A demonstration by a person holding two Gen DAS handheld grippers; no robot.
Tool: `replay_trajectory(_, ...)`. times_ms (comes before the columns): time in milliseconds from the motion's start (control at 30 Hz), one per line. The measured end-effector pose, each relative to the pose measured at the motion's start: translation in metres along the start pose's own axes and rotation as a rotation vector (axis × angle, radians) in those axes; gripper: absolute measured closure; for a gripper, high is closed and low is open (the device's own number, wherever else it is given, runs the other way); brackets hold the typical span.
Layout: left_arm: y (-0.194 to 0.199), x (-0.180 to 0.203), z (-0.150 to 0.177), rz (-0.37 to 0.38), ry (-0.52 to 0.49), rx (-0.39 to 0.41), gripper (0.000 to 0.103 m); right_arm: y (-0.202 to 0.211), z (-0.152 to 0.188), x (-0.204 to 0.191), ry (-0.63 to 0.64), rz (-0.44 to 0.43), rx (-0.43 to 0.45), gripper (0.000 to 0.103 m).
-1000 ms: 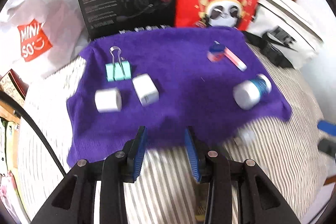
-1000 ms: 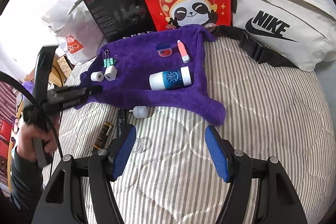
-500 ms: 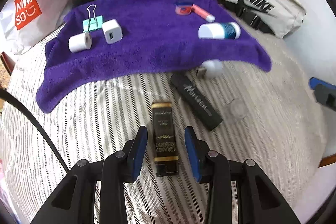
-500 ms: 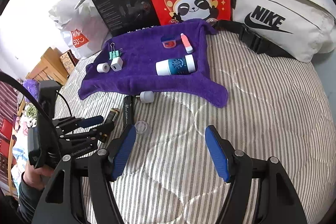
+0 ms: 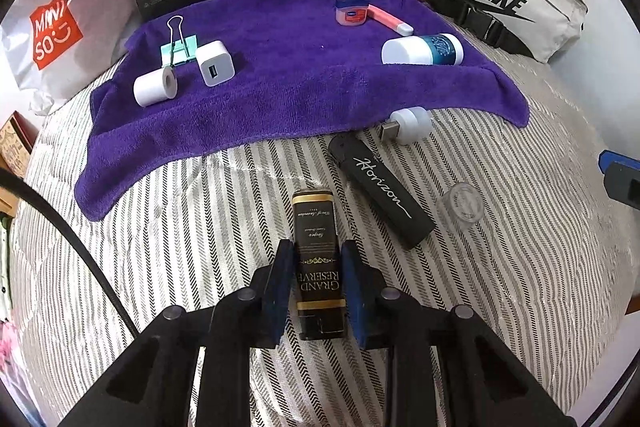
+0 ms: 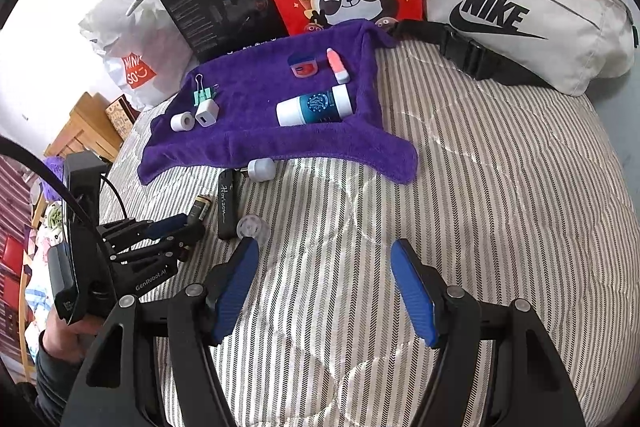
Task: Organize rigid objects
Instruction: 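Grasp the black-and-gold GRAND RESERVE box with the left tool, then grasp the clear round plastic lid with the right tool while the left tool holds the box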
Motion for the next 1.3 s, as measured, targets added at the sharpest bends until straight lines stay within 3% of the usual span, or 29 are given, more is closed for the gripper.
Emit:
replay_trajectory(200, 0.000, -0.003, -0.005, 0.031, 0.031, 0.028, 0.081, -0.013, 0.005, -0.006, 0.011, -0.016, -0.024, 0.035)
replay_trajectory(267, 0.003, -0.010, -0.004, 0.002, 0.029, 0.029, 0.081, -0.019, 0.008, -0.010, 0.029, -0.014, -0.031, 0.035)
replay_trajectory(467, 0.018, -0.052, 0.004, -0.040, 0.087, 0.043, 0.081, -0.036, 0.011, -0.035, 0.097, -0.040, -0.025, 0.035)
replay_trajectory(700, 0.020, -0.095, 0.015, -0.073, 0.148, 0.039, 0.081, -0.056, 0.017, -0.064, 0.245, -0.005, -0.015, 0.036)
replay_trajectory(933, 0.017, -0.096, 0.018, -0.072, 0.156, 0.059, 0.080, -0.073, 0.022, -0.072, 0.299, 0.009, -0.010, 0.054)
replay_trajectory(1167, 0.021, -0.098, 0.020, -0.064, 0.164, 0.070, 0.080, -0.083, 0.017, -0.078, 0.361, 0.064, 0.037, 0.059)
replay_trajectory(1200, 0.022, -0.098, 0.021, -0.066, 0.161, 0.070, 0.080, -0.084, 0.016, -0.079, 0.371, 0.075, 0.046, 0.062)
replay_trajectory(1267, 0.022, -0.097, 0.021, -0.063, 0.163, 0.073, 0.080, -0.085, 0.014, -0.082, 0.382, 0.072, 0.063, 0.076)
replay_trajectory(1300, 0.022, -0.098, 0.021, -0.060, 0.163, 0.074, 0.080, -0.085, 0.013, -0.082, 0.378, 0.072, 0.064, 0.076)
Point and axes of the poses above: each gripper's, at about its wrist camera, not at the fingertips, and y roughly against the way its jaws point, x to its right, z to its underside, the point moved 10 cm from there along -y, roughly the way its jaws point, and after that the axes turned 6 degrees about z, right-handed, at the moved point
